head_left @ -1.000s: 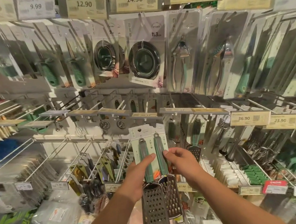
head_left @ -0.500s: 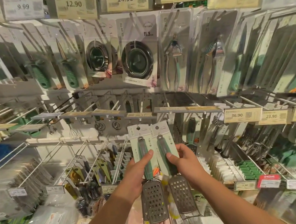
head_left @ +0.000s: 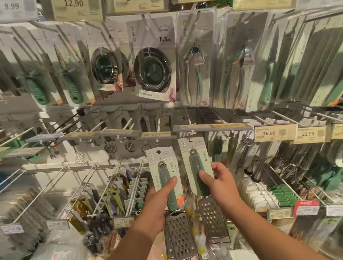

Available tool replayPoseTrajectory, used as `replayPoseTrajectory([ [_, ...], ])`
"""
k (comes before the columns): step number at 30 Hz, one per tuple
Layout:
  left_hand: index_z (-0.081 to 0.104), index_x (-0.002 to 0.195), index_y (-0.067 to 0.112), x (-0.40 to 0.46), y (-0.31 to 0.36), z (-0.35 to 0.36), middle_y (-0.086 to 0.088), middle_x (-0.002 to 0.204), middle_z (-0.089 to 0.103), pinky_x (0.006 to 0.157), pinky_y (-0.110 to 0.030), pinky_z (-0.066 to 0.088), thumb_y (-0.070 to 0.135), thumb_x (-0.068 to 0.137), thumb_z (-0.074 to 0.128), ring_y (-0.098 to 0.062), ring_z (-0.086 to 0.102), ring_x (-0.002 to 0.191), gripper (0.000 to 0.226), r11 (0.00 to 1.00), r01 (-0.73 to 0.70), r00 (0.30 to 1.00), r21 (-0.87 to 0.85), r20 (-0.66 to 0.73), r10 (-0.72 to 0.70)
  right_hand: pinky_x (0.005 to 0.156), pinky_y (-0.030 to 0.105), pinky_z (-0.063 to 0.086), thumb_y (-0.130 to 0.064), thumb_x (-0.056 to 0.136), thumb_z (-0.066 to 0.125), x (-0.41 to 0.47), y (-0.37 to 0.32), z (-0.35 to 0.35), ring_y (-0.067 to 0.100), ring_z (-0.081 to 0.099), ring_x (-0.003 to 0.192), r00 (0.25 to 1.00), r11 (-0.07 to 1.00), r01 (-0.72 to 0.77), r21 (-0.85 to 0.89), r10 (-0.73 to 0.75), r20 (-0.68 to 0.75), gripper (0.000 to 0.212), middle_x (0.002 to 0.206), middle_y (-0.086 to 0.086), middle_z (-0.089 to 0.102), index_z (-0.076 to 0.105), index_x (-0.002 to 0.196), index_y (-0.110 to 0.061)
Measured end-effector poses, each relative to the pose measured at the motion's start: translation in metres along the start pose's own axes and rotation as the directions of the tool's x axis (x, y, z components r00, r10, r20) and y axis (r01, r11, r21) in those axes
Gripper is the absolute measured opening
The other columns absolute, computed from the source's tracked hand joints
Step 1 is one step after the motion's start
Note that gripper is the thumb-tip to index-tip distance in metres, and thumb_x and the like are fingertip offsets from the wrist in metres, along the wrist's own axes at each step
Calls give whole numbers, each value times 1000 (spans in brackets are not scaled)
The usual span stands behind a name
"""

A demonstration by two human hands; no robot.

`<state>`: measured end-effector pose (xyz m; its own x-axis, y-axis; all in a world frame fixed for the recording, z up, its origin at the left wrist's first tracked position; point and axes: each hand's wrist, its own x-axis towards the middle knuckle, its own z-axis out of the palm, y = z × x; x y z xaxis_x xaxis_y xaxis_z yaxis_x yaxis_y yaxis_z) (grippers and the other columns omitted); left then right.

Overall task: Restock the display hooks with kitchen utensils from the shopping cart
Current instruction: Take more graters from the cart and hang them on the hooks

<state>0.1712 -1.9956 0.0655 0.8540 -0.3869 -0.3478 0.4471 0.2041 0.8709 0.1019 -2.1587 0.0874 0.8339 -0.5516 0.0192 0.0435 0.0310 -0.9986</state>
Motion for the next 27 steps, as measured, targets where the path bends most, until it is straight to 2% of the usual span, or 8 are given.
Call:
replayPoseTrajectory([
  [4,65,132,23,2,-3,0,-1,118,77,105,-50,53,64,39,99,-26,72,112,107,999,-40,999,12,-1,40,70,43,60,-20,98,70,7,2,7,19,71,79,998,997,0,-74,-5,-70,11,95,6,75,64,102,-12],
  [9,67,128,23,1,0,-3,-1,114,79,94,-41,58,49,69,89,-23,76,104,69,999,-26,1000,33,12,26,91,54,56,-37,95,71,24,2,17,24,71,92,993,981,-39,-191,16,-120,21,100,0,72,64,103,-19],
  [13,68,125,25,-1,4,-5,1,111,79,92,-38,57,49,72,85,-21,74,106,61,997,-46,999,68,0,46,105,44,48,-38,99,67,28,3,19,27,59,123,989,959,-134,-248,115,-92,50,134,1,54,50,141,-16],
  [16,70,118,22,-2,5,-6,1,100,81,73,-28,58,39,90,75,-15,78,90,34,995,-45,999,91,12,44,88,34,49,-31,98,69,24,5,18,20,60,104,991,977,-131,-169,124,-56,36,122,1,61,58,127,-13],
  [19,71,115,16,-2,2,-7,-5,94,81,56,-23,58,38,99,65,-17,79,78,27,997,-9,998,78,58,5,72,31,50,-21,97,70,18,5,20,18,59,78,986,986,-144,-89,150,65,14,94,8,67,69,104,-9],
  [21,71,118,15,-4,1,-5,-8,100,81,66,-28,62,43,98,63,-20,79,85,35,997,-10,997,79,73,4,68,29,52,-18,97,70,14,2,21,16,60,73,982,988,-121,-101,134,135,7,86,6,66,73,96,-11],
  [24,67,130,21,-5,0,-2,-1,114,79,101,-42,56,59,83,67,-20,74,108,61,996,-13,997,91,72,6,60,24,51,-12,97,69,10,-1,24,10,59,63,967,988,-102,-114,125,223,6,77,2,63,74,95,-12],
  [27,67,129,19,-5,-2,1,-1,115,79,90,-35,57,56,87,64,-18,75,107,56,996,-12,996,92,87,4,57,27,46,-12,98,68,9,5,26,13,51,60,952,985,-90,-146,128,276,8,68,1,57,74,96,-9],
])
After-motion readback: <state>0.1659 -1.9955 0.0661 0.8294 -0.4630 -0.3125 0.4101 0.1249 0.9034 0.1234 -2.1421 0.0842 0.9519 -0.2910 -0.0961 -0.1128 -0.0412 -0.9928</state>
